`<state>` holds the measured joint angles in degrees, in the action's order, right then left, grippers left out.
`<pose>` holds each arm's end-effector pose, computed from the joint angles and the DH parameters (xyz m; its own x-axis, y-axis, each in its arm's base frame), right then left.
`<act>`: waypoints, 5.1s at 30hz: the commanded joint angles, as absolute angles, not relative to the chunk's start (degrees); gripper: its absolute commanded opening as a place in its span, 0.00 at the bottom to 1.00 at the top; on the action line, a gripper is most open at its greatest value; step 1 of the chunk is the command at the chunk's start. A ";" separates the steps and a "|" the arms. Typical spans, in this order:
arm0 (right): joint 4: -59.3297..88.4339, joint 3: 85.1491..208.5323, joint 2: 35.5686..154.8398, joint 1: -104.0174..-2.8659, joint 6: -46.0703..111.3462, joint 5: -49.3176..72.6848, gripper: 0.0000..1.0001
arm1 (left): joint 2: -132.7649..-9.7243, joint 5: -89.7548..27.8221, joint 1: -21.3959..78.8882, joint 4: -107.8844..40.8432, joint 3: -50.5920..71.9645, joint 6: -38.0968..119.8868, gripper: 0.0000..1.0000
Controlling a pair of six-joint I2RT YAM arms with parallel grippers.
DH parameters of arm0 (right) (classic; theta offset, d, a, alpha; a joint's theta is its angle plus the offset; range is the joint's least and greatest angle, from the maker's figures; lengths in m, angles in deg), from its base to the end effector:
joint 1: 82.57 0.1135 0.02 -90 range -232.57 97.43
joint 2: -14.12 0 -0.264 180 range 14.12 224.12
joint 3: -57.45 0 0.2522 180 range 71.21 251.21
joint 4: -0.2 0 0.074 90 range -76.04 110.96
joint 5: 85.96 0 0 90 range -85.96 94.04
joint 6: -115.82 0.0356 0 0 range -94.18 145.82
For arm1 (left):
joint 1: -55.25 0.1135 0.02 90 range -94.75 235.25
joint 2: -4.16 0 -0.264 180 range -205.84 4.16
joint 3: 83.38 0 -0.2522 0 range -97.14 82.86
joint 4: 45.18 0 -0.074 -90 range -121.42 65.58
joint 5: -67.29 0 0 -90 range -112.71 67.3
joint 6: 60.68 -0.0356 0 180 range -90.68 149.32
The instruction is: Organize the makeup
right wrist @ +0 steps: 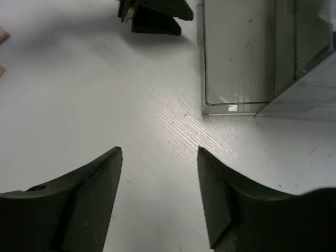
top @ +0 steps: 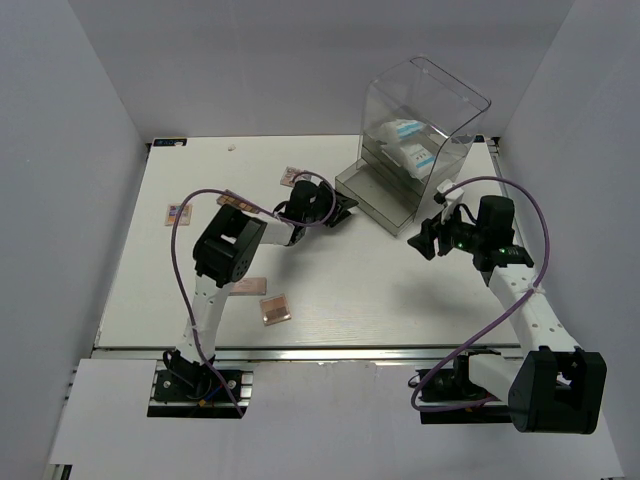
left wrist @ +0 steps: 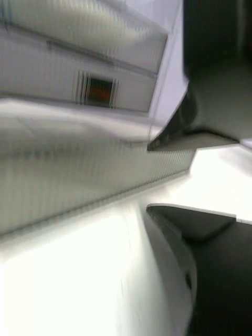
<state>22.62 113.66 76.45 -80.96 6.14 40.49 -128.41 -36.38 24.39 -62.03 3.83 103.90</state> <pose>0.2376 0.0278 0.2714 -0.2664 -0.2785 -0.9228 -0.6734 0.7388 -0.0286 0.4184 -0.2598 0.1042 -0.7495 -0.6433 -0.1561 -0.1402 0.3847 -0.9123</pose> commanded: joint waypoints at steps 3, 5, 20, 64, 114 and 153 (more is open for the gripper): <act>30.82 116.73 76.09 -80.81 -3.69 51.48 0.74 | -121.36 -35.10 25.19 -55.16 4.02 96.39 0.64; 36.33 117.70 76.61 -80.55 -10.71 57.72 0.78 | -119.86 -34.66 25.27 -53.66 4.19 94.89 0.71; 28.57 114.71 89.59 -41.81 -19.21 37.11 0.84 | -74.27 -9.64 25.98 -25.02 24.14 68.26 0.98; 26.08 148.47 133.30 -18.76 -7.84 25.04 0.78 | -37.23 4.98 26.68 13.59 33.81 74.04 0.98; 12.64 164.18 131.01 -55.41 -0.99 -7.30 0.67 | -46.29 -10.84 32.57 3.56 50.60 108.68 0.98; 24.24 136.07 91.30 -59.98 4.29 38.05 0.75 | -83.46 -12.07 38.11 14.55 34.43 117.74 0.80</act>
